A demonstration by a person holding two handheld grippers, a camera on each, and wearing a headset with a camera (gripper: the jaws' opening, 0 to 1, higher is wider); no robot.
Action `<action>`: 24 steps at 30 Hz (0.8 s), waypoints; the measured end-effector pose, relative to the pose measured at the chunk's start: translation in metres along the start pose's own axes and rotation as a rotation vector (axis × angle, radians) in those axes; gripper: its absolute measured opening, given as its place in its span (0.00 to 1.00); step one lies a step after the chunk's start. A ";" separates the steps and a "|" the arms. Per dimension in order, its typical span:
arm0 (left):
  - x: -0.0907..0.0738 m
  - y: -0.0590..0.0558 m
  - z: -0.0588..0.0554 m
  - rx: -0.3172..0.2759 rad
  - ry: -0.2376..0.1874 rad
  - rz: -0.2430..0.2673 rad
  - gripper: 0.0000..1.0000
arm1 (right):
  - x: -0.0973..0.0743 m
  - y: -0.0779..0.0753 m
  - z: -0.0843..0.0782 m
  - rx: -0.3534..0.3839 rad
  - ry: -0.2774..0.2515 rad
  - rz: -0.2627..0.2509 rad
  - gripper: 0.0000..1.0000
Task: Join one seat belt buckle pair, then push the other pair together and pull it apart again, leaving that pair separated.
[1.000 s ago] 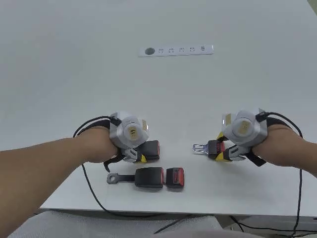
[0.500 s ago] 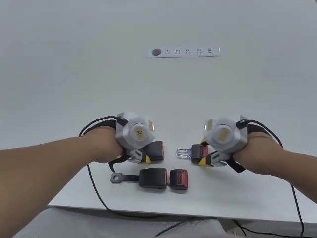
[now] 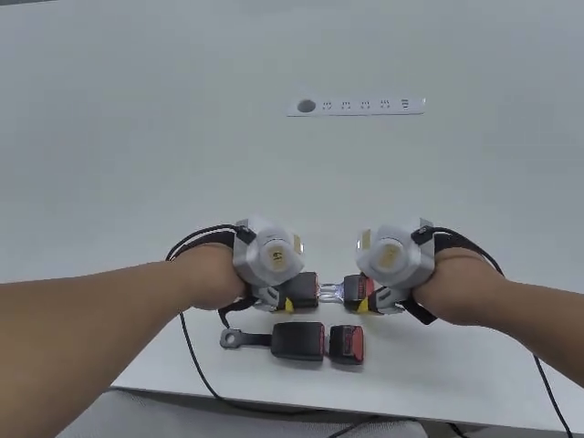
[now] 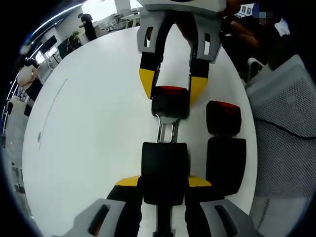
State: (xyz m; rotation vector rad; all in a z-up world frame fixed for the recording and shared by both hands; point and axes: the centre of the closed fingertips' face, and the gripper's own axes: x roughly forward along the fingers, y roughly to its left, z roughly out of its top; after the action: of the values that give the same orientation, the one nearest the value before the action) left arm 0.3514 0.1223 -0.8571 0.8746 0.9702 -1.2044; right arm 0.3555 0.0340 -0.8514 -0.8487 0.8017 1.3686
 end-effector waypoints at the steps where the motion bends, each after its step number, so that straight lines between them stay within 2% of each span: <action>1: 0.000 0.000 0.000 0.000 0.001 0.000 0.33 | 0.000 0.000 0.000 0.000 -0.002 -0.001 0.32; 8: 0.000 -0.001 0.000 0.002 0.001 -0.002 0.33 | -0.001 0.004 0.008 -0.003 -0.046 0.005 0.32; 16: 0.001 0.000 -0.001 0.005 -0.001 -0.012 0.33 | 0.007 0.003 0.012 -0.022 -0.048 0.016 0.31; 24: 0.003 0.001 -0.003 0.019 -0.028 -0.030 0.32 | 0.008 0.002 0.013 -0.024 -0.055 0.020 0.30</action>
State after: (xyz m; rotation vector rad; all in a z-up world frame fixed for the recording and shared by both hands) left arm 0.3522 0.1239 -0.8609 0.8588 0.9535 -1.2499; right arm 0.3540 0.0494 -0.8515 -0.8196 0.7544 1.4160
